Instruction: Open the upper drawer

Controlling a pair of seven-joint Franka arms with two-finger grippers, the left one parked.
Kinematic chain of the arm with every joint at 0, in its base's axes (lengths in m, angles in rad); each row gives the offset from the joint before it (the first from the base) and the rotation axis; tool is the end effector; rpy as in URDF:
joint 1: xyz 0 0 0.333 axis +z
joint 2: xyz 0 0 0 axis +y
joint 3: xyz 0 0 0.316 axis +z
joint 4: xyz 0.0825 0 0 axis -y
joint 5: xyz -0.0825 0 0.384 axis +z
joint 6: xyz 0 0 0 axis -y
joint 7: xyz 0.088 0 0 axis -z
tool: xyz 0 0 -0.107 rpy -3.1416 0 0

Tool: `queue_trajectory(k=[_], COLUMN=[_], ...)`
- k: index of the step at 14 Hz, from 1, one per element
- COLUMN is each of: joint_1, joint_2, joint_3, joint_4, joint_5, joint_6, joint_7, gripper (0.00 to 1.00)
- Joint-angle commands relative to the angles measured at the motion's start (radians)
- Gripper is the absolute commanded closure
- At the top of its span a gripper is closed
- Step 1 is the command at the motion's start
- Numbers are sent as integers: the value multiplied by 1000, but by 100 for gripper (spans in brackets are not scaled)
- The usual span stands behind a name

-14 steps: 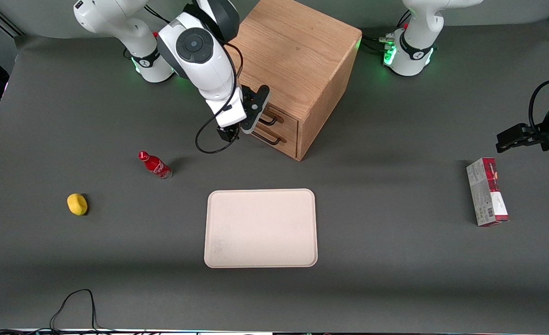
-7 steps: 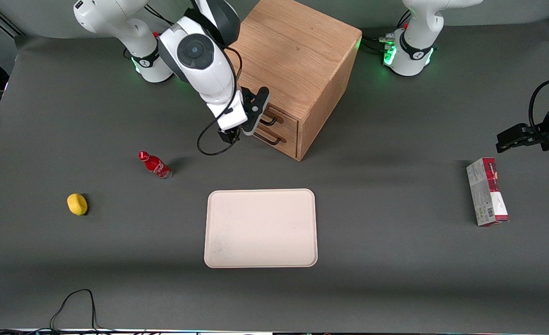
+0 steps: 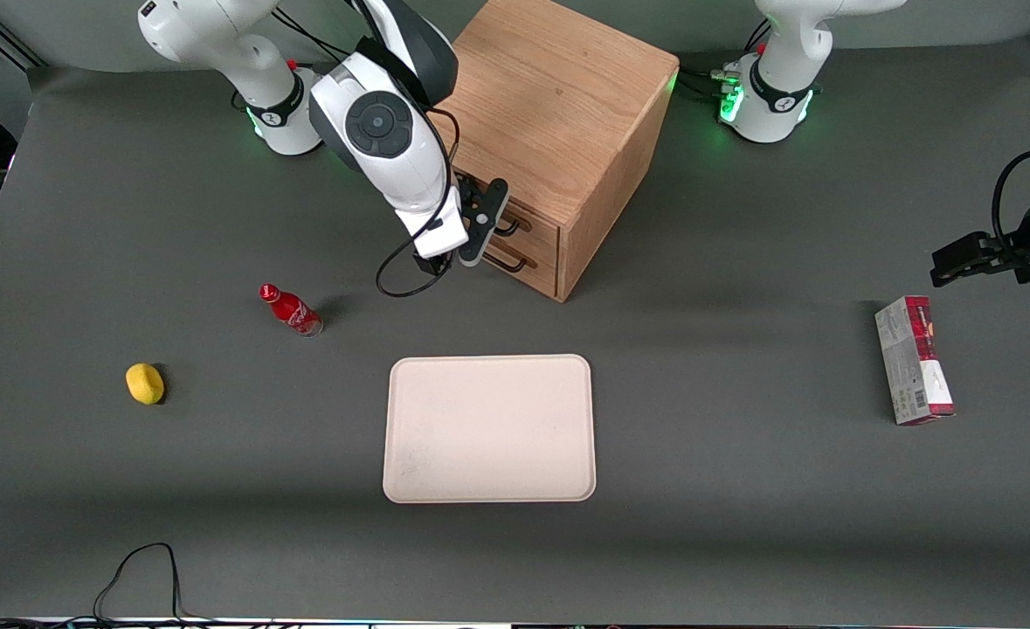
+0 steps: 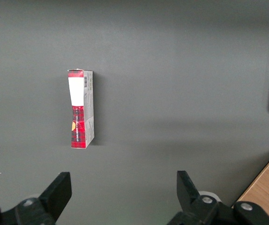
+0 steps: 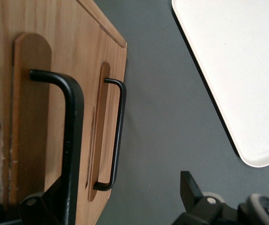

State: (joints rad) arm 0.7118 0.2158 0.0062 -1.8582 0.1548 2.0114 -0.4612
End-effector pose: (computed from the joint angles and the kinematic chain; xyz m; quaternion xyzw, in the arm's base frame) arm 0.4504 0.4054 0.3994 -0.8478 -0.5248 0.0399 0.0650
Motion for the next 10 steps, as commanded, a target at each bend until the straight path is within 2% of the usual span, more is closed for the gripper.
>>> queue_trajectory(k=[1, 10], joint_1=[-15, -66], joint_2=[22, 100], joint_3=[-3, -3], joint_4=[91, 154], joint_5=[23, 9], joint_6=[-95, -111], joint_7=[19, 4], gripper=[0, 0])
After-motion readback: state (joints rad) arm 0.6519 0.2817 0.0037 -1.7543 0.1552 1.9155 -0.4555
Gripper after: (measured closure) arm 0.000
